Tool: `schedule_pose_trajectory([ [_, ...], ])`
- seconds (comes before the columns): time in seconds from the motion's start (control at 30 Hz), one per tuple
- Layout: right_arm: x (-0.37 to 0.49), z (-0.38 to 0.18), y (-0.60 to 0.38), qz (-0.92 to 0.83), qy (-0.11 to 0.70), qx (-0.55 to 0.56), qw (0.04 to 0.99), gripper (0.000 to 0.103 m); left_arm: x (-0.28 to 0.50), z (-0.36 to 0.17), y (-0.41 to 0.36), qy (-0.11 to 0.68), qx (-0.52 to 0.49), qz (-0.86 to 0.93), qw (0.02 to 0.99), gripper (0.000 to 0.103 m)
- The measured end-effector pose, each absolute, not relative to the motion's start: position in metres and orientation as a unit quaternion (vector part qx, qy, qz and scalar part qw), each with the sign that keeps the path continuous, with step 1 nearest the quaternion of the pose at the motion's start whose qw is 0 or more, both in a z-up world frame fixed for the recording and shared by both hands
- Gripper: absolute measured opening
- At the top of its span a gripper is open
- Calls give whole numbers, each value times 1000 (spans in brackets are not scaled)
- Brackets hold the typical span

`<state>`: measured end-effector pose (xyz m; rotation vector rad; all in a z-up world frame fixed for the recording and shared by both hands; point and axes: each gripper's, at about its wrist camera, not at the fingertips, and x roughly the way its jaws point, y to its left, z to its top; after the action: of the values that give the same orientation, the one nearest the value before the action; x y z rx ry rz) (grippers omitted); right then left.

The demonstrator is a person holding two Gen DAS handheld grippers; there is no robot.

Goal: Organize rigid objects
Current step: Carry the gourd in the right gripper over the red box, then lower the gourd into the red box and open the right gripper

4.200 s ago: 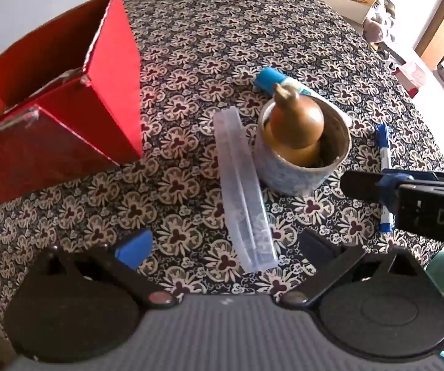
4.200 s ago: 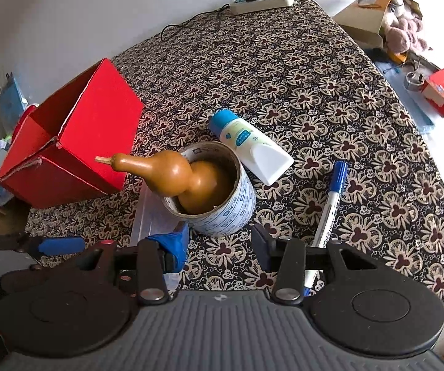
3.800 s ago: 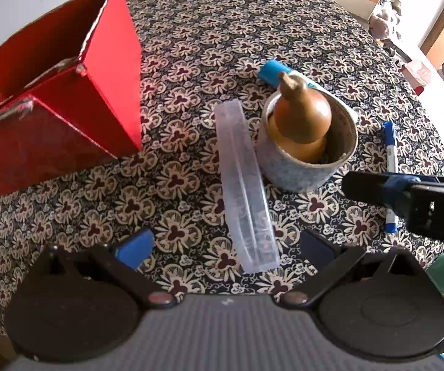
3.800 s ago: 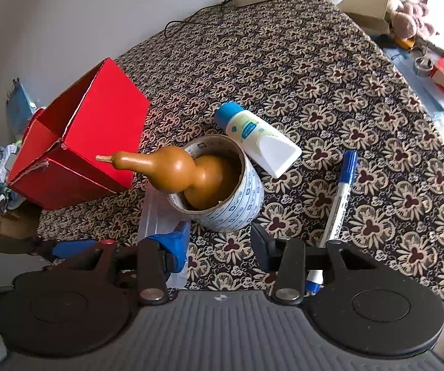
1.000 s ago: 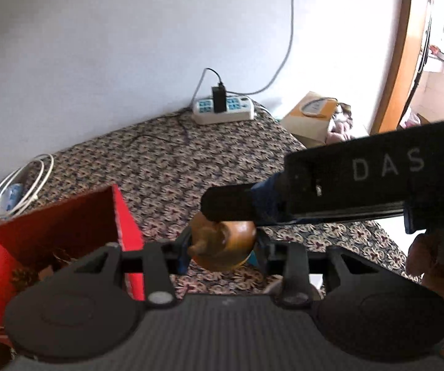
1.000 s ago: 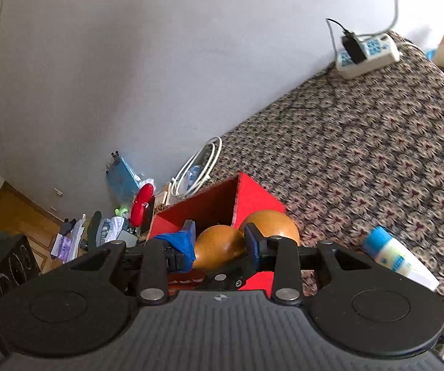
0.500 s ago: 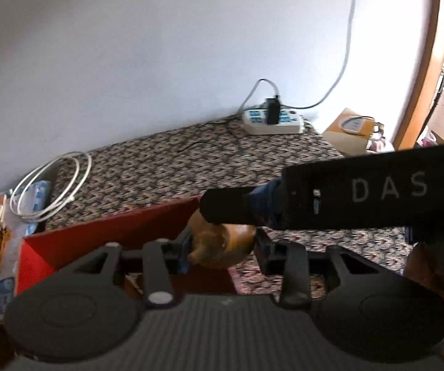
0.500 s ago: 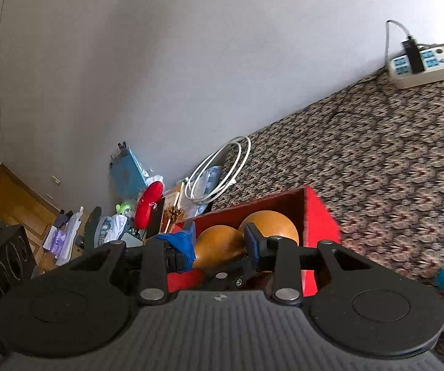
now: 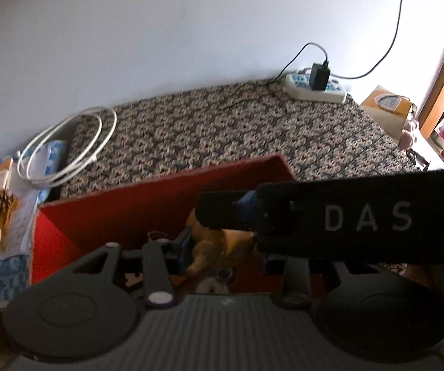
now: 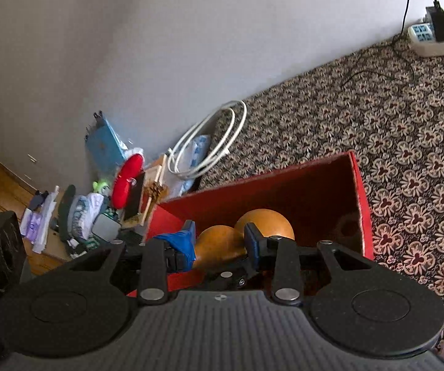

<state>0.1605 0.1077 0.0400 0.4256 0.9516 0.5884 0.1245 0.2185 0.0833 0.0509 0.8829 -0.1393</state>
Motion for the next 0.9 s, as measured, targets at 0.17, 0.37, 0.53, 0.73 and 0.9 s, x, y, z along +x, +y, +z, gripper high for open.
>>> schedule_pose_trajectory([
  [0.17, 166, 28, 117, 266, 469, 189, 821, 18, 131, 68, 227, 448, 16, -72, 891, 38],
  [0.37, 171, 14, 131, 253, 505, 167, 808, 18, 141, 51, 232, 483, 19, -75, 872, 38],
  [0.53, 180, 5, 138, 252, 517, 160, 802, 18, 151, 40, 242, 503, 12, -81, 861, 38],
  [0.73, 193, -5, 144, 270, 505, 166, 803, 18, 163, 34, 252, 500, 6, -69, 863, 38],
  [0.9, 204, -14, 152, 287, 493, 163, 805, 18, 177, 28, 259, 501, 12, -47, 864, 39],
])
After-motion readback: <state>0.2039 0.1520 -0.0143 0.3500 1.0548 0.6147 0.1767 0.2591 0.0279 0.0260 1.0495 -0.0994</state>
